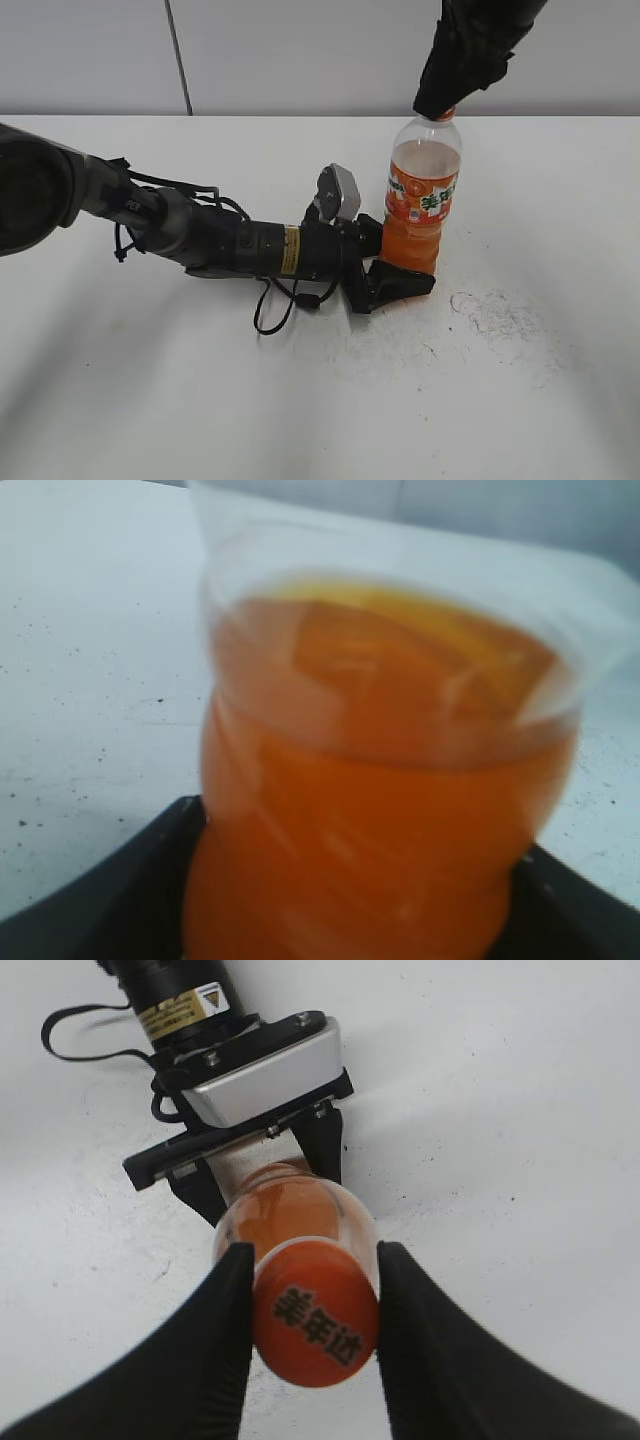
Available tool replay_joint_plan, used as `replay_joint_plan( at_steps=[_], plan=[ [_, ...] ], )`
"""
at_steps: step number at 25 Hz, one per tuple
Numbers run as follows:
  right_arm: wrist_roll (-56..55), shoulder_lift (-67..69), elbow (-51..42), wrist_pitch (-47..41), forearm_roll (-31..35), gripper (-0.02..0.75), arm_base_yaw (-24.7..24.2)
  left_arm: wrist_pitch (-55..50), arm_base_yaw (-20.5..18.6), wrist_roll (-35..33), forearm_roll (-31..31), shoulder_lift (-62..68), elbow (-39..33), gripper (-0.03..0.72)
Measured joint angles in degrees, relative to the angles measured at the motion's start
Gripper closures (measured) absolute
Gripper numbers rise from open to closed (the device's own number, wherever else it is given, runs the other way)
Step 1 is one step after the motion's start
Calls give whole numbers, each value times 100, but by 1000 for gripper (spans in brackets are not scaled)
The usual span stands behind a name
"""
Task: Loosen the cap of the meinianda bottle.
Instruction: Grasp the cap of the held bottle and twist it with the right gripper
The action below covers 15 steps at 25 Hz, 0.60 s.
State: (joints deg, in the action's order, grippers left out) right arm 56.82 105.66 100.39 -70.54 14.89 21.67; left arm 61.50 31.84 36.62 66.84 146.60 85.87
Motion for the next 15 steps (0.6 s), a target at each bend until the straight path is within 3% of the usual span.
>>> replay_joint_plan(
  at_steps=[5,10,12,15],
  plan=[
    [-14,0,0,-13,-6,437,0,0,0,-11,6,0,0,120],
    [-2550,0,0,117,-106,134,0,0,0,0,6,0,0,120],
    [-3646,0,0,110,-113,122,0,0,0,0,6,0,0,120],
    [-4910,0,0,104,-118,183,0,0,0,0,6,0,0,120]
  ],
)
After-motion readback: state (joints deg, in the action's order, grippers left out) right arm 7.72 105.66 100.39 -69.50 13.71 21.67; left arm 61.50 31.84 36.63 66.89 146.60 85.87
